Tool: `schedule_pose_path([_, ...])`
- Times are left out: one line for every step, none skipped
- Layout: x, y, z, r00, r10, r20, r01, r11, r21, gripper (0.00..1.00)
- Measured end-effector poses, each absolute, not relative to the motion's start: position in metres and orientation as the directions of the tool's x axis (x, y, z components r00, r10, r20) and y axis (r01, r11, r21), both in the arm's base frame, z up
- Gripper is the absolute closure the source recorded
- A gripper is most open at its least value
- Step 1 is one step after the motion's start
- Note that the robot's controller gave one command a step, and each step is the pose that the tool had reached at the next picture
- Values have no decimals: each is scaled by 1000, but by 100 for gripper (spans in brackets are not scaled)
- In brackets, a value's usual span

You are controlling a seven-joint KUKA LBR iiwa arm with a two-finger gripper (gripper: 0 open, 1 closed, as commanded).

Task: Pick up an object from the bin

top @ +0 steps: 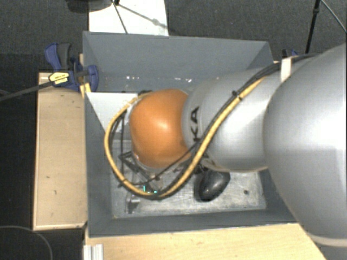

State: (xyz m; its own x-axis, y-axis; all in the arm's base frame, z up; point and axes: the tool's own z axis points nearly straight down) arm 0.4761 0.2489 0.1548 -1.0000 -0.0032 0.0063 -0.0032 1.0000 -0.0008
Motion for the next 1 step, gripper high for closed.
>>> schedule_pose_path([556,191,88,-992,-127,-2,-127,992,-3,0])
